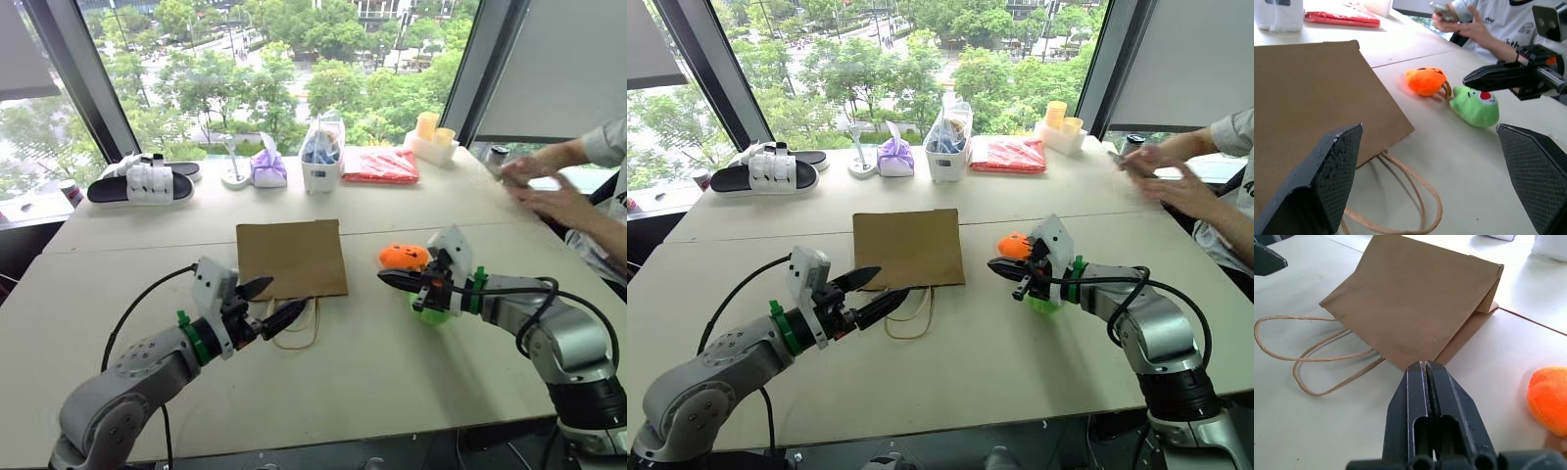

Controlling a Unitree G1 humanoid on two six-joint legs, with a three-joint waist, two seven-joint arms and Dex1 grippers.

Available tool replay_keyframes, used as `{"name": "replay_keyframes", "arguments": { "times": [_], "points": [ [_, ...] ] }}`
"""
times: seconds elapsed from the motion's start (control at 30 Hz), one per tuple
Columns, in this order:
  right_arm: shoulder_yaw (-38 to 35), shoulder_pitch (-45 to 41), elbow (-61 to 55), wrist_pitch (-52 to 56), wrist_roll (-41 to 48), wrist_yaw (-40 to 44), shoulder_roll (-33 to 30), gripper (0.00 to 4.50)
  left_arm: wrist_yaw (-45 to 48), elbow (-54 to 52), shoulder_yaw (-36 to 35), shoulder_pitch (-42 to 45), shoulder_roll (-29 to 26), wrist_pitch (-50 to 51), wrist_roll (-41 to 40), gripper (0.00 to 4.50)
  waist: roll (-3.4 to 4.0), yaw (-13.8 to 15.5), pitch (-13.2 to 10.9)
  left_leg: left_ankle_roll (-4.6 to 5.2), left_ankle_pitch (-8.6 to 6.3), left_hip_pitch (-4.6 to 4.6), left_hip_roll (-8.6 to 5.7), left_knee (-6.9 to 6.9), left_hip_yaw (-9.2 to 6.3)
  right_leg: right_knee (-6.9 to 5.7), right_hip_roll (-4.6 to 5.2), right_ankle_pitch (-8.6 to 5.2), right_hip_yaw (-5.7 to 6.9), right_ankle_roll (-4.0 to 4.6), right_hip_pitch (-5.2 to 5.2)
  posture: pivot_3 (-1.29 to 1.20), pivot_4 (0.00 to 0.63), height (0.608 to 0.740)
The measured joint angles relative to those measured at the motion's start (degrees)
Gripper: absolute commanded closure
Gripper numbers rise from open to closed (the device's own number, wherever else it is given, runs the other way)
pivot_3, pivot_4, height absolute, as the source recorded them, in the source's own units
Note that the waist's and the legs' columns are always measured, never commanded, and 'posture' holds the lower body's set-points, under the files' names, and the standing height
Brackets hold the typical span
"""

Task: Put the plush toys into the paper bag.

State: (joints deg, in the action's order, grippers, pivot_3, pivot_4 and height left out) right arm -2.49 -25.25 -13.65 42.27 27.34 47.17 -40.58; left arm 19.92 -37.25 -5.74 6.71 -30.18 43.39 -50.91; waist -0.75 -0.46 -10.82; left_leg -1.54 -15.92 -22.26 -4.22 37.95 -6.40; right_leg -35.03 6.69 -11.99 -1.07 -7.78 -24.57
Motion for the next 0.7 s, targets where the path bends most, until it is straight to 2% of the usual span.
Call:
{"name": "replay_keyframes", "arguments": {
  "times": [0.2, 0.53, 0.7],
  "points": [
    [-0.2, 0.0, 0.0, 0.0, 0.0, 0.5, -0.6, 4.48, 1.4, 1.1, -2.2, 0.6, -1.2, 0.0, -0.6, 0.02, 0.0, 0.0, 0.0, 0.0, 0.0, 0.0, 0.01, 0.0, 0.0, 0.0, 0.0, 0.0, 0.0, 0.0, 0.0, 0.0, 0.15, 0.74],
    [0.3, -0.7, 0.1, 0.0, 0.0, 1.1, -0.6, 4.48, 1.7, 0.7, -2.0, -0.6, -1.4, 0.1, -0.7, 0.02, 0.0, 0.0, 0.0, 0.0, 0.0, 0.0, 0.02, 0.0, -0.01, 0.01, 0.0, 0.0, 0.01, 0.0, 0.0, 0.0, 0.15, 0.74],
    [1.3, -0.9, 0.3, 0.0, -0.1, 2.1, -1.1, 4.48, 3.8, 0.6, -2.0, -0.5, -3.3, 0.0, -0.2, 0.02, 0.0, 0.0, 0.0, 0.0, 0.0, -0.01, 0.01, 0.0, 0.0, 0.02, 0.0, 0.0, 0.01, 0.0, 0.0, 0.0, 0.15, 0.74]
  ]
}}
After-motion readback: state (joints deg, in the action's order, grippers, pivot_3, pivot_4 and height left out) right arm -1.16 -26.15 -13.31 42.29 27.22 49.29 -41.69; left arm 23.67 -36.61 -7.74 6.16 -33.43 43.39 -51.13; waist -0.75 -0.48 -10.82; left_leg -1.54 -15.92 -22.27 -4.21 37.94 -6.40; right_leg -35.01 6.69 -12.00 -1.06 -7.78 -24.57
